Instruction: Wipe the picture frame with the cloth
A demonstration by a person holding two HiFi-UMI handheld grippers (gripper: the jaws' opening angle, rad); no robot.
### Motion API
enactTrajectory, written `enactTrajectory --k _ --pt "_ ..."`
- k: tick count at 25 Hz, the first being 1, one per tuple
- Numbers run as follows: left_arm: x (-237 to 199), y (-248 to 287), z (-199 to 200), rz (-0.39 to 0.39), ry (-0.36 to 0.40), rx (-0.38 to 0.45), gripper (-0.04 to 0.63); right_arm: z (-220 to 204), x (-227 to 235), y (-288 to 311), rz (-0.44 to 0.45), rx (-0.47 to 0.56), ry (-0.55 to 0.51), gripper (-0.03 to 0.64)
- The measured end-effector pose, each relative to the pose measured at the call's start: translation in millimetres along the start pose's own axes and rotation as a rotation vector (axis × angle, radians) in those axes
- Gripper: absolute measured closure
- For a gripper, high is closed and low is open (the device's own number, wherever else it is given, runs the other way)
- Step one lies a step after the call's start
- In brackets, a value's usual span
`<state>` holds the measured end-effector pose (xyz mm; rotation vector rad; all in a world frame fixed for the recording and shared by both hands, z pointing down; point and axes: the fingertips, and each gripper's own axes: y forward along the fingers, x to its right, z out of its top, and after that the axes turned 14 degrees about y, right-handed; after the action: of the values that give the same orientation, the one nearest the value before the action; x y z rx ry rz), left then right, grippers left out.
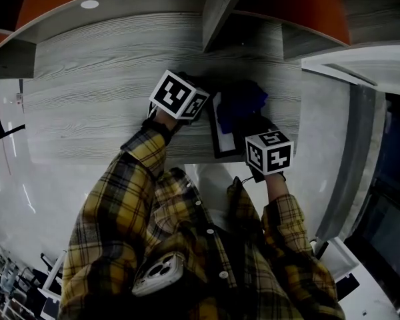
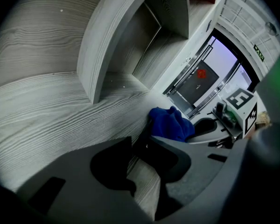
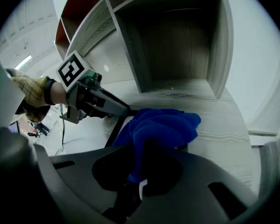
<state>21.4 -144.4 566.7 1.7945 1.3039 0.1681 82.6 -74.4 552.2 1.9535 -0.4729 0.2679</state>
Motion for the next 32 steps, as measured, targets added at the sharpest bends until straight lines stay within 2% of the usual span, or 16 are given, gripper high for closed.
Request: enactTrajectory --k 11,19,23,29,32 --pt "0 0 0 -0.003 -0.002 -0.001 0.486 -63 -2 -32 0.008 -0.077 0.049 0.569" --pt "0 0 0 -0.003 -0.003 0.002 0.486 -87 -5 -49 0.012 -0.09 0.07 0.569" --pt "1 1 0 -0.003 -0.002 0.0 0.485 -59 -8 -59 0.033 -0.033 0.063 0.569" --pt "0 -2 0 0.001 0.0 -0.001 0.486 34 -13 -64 0.069 0.138 0.02 0.57" --pt "1 -1 0 0.001 0.002 0.001 0.485 69 -5 -53 0.045 0.197 -0.004 0.569"
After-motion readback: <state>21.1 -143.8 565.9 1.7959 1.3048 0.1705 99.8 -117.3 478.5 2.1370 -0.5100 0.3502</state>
